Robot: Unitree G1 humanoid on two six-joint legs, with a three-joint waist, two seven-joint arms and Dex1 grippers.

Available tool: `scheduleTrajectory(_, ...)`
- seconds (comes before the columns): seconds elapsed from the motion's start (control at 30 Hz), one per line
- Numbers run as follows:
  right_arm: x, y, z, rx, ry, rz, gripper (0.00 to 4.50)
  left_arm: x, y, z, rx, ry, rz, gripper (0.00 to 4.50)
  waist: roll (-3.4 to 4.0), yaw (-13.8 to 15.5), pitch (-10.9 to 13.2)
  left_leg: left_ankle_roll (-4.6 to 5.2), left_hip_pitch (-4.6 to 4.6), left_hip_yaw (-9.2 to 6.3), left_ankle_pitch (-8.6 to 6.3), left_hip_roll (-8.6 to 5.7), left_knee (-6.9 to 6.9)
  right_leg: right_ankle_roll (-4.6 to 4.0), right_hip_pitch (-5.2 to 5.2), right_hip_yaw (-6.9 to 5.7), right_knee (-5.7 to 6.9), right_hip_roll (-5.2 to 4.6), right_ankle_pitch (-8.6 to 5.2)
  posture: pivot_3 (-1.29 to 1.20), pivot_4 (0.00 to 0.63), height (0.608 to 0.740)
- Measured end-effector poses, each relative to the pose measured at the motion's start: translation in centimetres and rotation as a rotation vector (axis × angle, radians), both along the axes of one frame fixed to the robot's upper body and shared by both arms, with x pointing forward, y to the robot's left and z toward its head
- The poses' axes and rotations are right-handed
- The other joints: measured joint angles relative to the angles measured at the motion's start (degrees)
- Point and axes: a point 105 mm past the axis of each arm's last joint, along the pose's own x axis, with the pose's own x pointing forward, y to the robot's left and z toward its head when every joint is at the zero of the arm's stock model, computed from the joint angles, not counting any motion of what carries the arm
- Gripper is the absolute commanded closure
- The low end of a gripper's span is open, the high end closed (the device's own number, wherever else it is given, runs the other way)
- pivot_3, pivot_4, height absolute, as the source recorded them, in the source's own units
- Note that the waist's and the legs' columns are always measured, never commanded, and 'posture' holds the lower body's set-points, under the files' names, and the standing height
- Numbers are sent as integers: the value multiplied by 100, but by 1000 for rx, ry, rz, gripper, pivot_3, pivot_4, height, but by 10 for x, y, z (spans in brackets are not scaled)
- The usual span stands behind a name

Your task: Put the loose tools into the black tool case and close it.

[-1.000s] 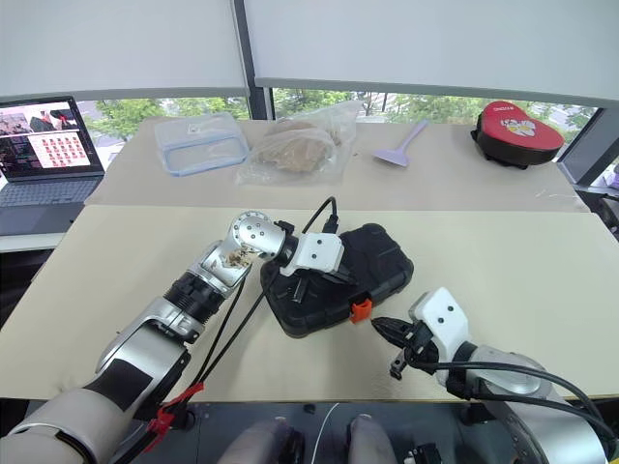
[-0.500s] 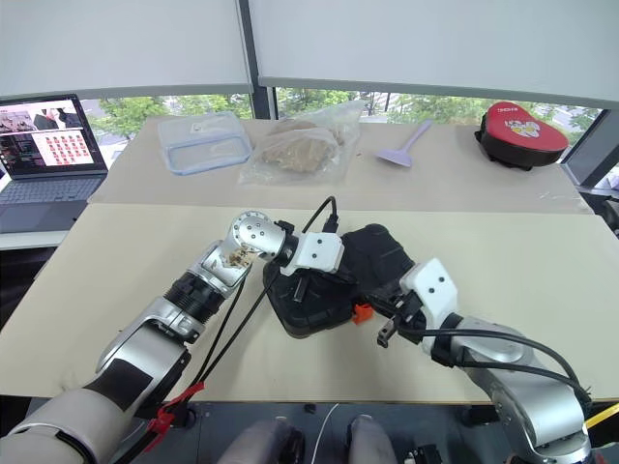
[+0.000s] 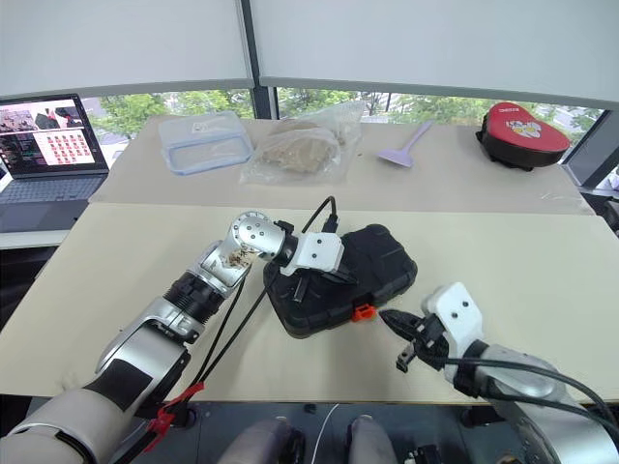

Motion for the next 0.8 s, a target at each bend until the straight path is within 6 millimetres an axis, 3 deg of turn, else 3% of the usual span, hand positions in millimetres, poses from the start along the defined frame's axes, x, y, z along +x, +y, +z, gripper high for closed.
scheduleTrajectory(0.17, 2, 5, -17, -37, 29, 15, 4490, 0, 0, 0, 5, -6, 0, 4500, 0, -3, 0, 0, 14, 0, -2, 0, 0, 2, 12, -3, -2, -1, -1, 0, 150, 722)
scheduleTrajectory(0.33, 23, 16, -31, -41, 5, 10, 4490, 0, -2, 0, 6, -9, -5, 4500, 0, 4, 1, -19, 18, -1, 9, -2, 0, 3, 19, -5, -4, -2, -2, 0, 150, 722)
scheduleTrajectory(0.5, 37, 26, -30, -37, -38, 13, 4490, -1, -3, 0, 6, -12, -8, 4500, 0, 8, 2, -18, 18, -2, 8, -4, 0, 5, 20, -6, -6, -2, -3, 0, 150, 722)
scheduleTrajectory(0.8, 38, 26, -29, -36, -41, -1, 4490, 0, -2, 0, 8, -14, -6, 4500, 0, -4, 2, -18, 18, -3, 8, -4, 0, 5, 19, -6, -5, 1, -3, 0, 150, 722)
